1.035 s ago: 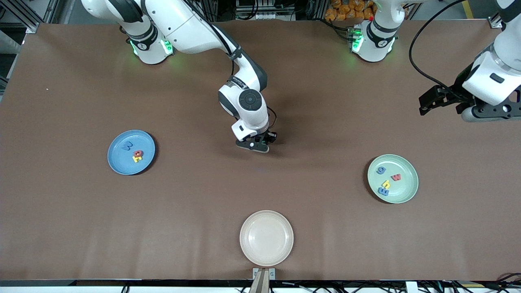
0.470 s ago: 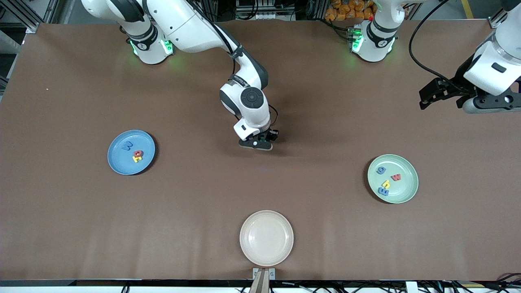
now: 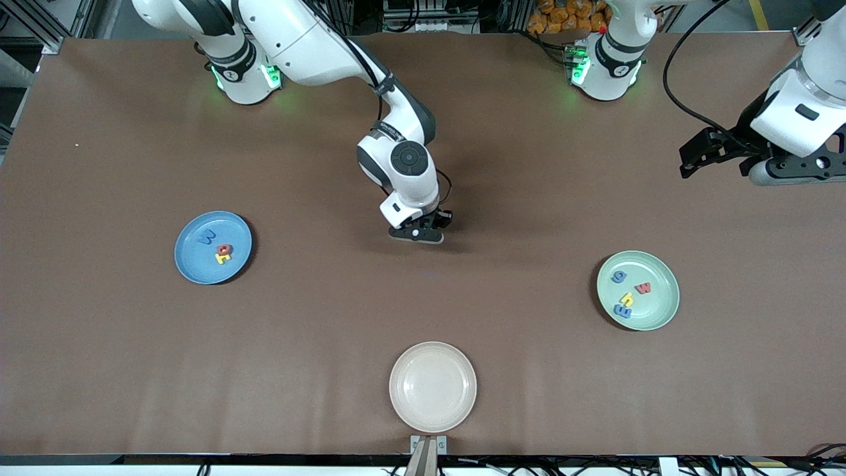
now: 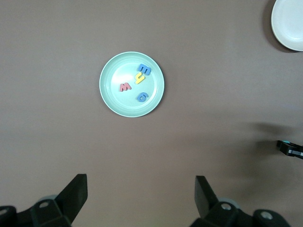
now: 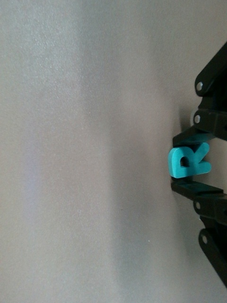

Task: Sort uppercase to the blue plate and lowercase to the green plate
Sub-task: 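Carry the R with the right gripper to the blue plate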

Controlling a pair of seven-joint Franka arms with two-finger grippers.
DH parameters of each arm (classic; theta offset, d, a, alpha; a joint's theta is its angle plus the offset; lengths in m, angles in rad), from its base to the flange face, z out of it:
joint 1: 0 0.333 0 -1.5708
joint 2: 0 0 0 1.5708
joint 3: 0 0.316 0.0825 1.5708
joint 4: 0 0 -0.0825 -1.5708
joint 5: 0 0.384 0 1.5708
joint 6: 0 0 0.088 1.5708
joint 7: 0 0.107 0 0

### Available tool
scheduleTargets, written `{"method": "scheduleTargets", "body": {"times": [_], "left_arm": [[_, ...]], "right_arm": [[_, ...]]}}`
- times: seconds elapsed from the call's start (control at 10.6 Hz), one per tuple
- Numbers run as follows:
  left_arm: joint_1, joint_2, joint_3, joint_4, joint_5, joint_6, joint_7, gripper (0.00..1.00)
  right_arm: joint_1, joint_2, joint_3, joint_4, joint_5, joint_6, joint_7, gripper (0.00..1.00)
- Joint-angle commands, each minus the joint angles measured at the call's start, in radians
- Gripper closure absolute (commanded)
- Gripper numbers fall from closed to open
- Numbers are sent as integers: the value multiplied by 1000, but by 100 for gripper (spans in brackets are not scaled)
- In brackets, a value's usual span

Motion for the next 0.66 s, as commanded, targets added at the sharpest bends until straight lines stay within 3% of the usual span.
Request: {"method": "scheduleTargets", "body": {"times": [0.0,0.56], "left_arm": [[8,-16,-2,-19,-17,10,24,0],[9,-16,0,-20,-18,10,24,0]], "right_arm": [[8,15,-4,-9,-1,18,-7,69],[-17,9,-6,-7,0,6,-53,69]]}}
